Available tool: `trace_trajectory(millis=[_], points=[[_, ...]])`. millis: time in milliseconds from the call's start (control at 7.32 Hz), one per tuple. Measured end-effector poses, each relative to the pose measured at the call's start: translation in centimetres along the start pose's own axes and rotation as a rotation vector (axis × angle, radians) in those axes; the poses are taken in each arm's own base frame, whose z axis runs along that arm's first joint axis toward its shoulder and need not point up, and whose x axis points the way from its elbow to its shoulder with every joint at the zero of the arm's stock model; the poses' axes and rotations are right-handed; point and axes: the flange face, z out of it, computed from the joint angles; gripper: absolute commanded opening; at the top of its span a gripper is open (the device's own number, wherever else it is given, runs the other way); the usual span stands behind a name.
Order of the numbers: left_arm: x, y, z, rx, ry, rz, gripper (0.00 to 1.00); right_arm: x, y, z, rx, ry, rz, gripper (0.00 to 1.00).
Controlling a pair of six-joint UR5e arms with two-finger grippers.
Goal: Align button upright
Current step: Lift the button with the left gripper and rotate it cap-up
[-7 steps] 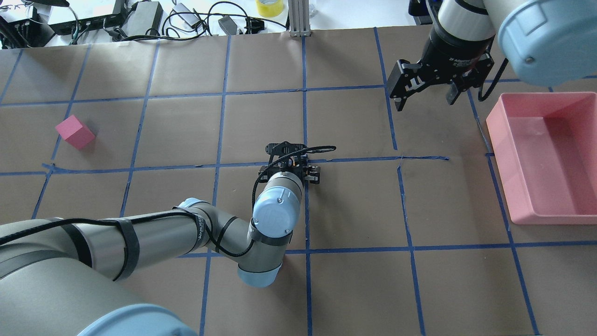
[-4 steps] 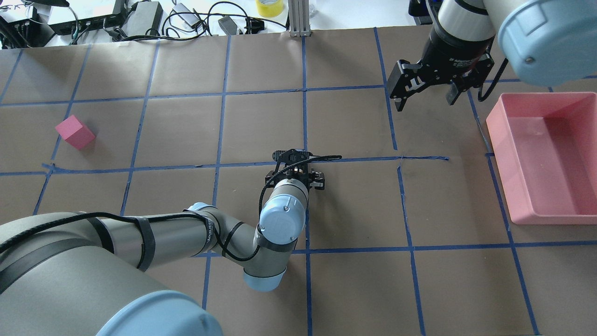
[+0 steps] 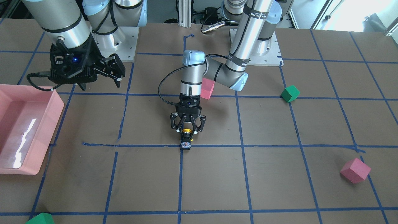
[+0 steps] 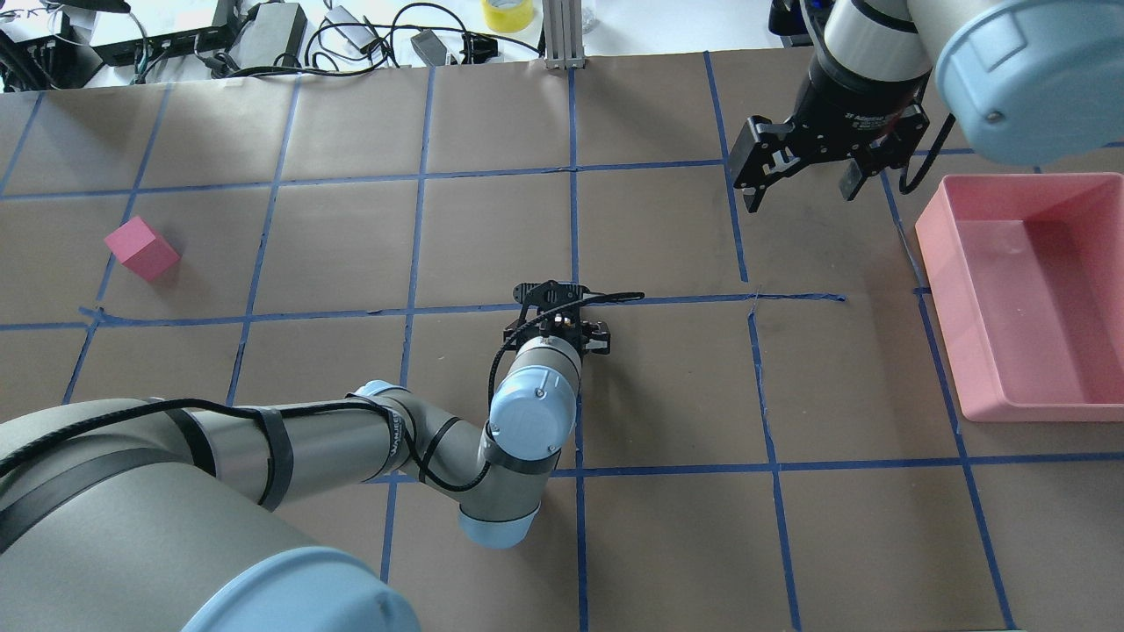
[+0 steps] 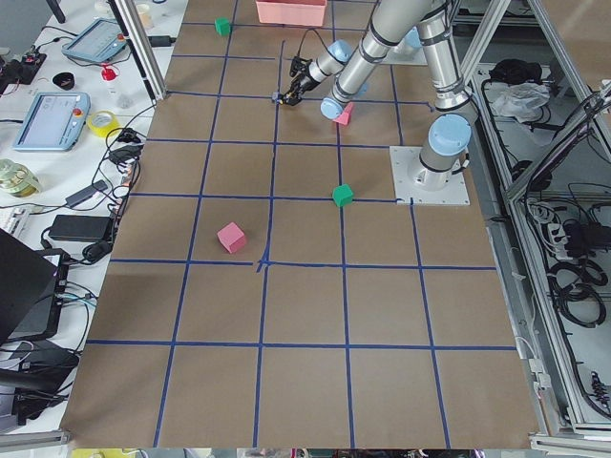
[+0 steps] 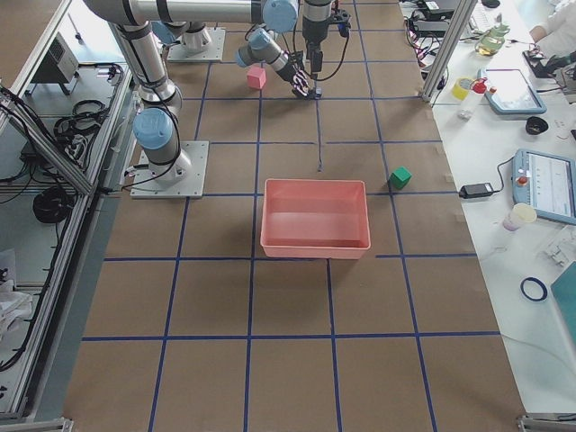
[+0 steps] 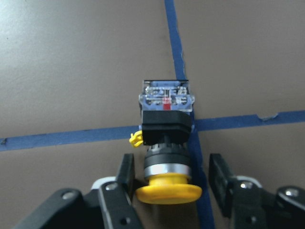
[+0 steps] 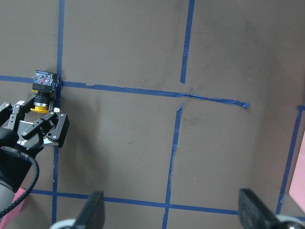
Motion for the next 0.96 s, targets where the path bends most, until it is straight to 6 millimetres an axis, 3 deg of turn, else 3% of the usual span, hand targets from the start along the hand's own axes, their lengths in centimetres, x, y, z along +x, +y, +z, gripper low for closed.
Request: trace_trajectory(millis=[410, 683, 956], points=[[-0.7, -4.3, -1.5, -0.024, -0.023, -0.008, 0.0, 0.0, 0.0, 0.0, 0.0, 0.0, 0.0, 1.0], [-2.0, -8.6, -3.0, -0.142, -0.036, -0.031, 0.0, 0.0, 0.0, 0.0, -0.001, 0.001, 0.0, 1.0], [-3.0, -13.8, -4.8, -0.369, -0.041, -0.143, 0.0, 0.0, 0.0, 0.0, -0.002, 0.0, -0.001, 1.0]])
